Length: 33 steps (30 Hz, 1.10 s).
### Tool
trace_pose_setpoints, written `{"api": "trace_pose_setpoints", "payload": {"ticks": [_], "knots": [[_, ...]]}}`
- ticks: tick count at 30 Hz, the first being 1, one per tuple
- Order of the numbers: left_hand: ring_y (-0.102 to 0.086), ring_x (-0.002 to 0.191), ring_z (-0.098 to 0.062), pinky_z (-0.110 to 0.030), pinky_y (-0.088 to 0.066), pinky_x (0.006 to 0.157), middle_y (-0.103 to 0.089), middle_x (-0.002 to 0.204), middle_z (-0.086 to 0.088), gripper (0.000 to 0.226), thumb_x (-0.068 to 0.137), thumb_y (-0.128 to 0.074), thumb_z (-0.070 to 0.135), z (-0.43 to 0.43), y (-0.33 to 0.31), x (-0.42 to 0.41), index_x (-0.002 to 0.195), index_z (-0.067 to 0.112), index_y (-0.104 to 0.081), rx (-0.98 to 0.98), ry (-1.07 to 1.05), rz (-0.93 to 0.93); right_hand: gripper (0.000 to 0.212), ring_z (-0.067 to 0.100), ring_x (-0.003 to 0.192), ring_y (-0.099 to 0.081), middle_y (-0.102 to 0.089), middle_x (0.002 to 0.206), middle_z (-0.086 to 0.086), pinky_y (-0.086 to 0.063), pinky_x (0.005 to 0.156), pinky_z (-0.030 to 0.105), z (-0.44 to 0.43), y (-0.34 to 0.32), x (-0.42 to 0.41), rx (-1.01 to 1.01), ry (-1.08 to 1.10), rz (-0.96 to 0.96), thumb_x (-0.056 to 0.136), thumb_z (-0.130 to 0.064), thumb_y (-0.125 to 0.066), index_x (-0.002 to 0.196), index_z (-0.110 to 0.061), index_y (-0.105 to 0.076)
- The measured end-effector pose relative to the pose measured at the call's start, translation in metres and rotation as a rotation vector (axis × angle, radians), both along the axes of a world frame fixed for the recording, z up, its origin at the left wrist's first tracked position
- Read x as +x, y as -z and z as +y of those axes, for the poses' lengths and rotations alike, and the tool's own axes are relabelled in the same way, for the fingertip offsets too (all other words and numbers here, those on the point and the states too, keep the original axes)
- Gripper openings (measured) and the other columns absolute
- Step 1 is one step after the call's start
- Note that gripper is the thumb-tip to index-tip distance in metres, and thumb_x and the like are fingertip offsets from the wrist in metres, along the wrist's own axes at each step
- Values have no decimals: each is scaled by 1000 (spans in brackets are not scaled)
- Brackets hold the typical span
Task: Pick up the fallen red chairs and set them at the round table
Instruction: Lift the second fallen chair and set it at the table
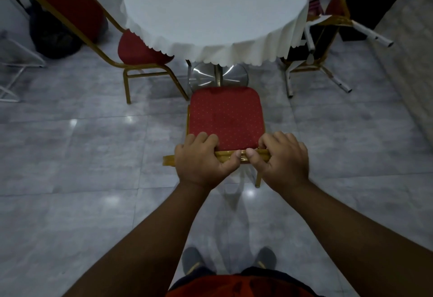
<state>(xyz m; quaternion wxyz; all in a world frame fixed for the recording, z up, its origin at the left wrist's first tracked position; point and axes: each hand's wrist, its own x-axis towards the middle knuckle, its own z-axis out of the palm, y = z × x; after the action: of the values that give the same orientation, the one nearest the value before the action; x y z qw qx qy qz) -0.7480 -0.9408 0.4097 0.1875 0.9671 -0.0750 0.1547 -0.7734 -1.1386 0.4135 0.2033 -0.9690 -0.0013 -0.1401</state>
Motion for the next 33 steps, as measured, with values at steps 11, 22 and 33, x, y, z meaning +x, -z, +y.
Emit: {"api": "trace_pose_setpoints", "payload": {"ticks": [11, 22, 33], "knots": [[-50, 68, -22, -35, -38, 60, -54, 69, 4, 62, 76, -41, 80, -5, 2, 55, 69, 20, -55, -28, -27, -13, 49, 17, 75, -46, -50, 76, -9, -31, 68, 34, -8, -1, 57, -34, -40, 15, 88, -73, -34, 78, -28, -48], [-50, 67, -22, -34, -38, 58, -52, 68, 4, 57, 78, -47, 76, 1, 4, 106, 69, 21, -52, -72, 30, -37, 39, 14, 75, -37, -40, 76, -11, -30, 71, 35, -1, -2, 106, -8, 17, 3, 87, -70, -35, 77, -32, -36], [-48, 66, -19, -32, -37, 56, -51, 69, 6, 54, 78, -47, 75, 5, 2, 129, 69, 22, -52, -68, 57, -20, 44, 14, 76, -41, -44, 77, -12, -31, 71, 35, -1, -3, 126, -3, 3, 44, 87, -75, -30, 77, -34, -40]]}}
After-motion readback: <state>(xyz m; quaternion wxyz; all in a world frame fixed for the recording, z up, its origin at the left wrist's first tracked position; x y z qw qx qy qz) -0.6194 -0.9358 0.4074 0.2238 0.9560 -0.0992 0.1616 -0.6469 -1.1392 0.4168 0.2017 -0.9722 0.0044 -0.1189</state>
